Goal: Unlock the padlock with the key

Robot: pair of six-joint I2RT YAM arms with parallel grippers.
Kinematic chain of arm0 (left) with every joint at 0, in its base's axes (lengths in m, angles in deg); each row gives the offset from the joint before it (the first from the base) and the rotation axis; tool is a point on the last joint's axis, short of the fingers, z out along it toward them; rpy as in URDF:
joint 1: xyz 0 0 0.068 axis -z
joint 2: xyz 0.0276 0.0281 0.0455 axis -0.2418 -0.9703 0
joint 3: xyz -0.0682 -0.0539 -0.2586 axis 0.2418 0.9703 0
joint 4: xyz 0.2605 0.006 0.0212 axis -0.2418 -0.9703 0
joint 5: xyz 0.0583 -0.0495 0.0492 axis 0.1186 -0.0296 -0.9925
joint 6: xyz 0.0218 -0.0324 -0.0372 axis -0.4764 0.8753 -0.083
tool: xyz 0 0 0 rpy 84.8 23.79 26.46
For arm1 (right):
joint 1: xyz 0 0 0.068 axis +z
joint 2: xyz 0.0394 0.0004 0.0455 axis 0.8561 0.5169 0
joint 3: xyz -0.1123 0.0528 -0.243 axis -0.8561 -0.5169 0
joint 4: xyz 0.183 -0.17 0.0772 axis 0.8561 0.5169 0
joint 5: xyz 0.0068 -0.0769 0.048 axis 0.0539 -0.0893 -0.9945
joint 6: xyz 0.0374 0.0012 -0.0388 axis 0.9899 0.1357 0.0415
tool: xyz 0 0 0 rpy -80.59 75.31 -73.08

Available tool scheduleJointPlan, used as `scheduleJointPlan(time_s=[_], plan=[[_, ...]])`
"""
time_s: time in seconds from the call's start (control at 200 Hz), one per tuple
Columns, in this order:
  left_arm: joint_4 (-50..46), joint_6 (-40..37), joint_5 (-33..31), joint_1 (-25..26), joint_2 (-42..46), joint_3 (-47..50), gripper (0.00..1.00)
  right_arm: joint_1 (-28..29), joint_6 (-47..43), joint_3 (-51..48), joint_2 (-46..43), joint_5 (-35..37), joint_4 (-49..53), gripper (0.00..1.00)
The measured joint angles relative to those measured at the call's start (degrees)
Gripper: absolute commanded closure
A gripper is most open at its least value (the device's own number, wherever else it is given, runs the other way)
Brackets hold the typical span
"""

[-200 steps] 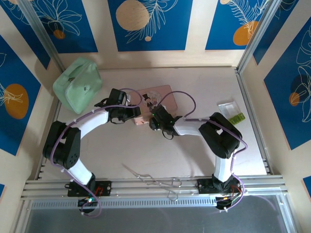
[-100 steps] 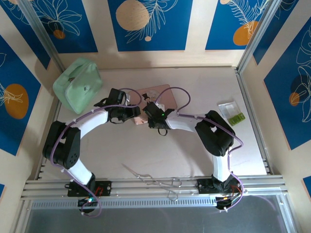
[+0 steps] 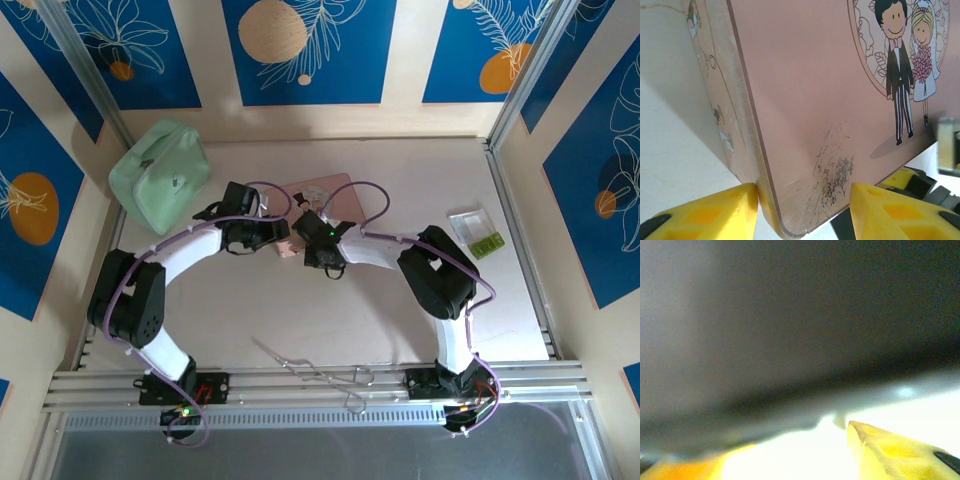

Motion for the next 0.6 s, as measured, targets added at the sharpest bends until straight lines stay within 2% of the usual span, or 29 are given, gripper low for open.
scheduleJointPlan(time_s=[0.165,0.255,0.375,0.485,0.6], plan=[[0.0,-0.4,0.2,-0.2,0.0,0.0,0.49,-0.6,-7.6,-8.6,-6.8,-3.6,-8.5,0.38],[0.0,-0.6,0.5,-0.3,0.0,0.0,0.49,-2.7,-12.0,-14.9,-11.1,-9.9,-16.8,0.39],[-0.3,-1.0,0.6,-0.3,0.0,0.0,0.49,-9.0,-16.1,-21.5,-14.3,-20.2,-26.4,0.4],[-0.4,-1.0,0.6,-0.3,0.0,0.0,0.49,-14.1,-18.3,-23.5,-14.3,-27.1,-31.3,0.43],[-0.4,-1.0,0.6,-0.4,0.0,0.0,0.49,-16.1,-19.3,-23.9,-13.8,-33.1,-35.5,0.45]])
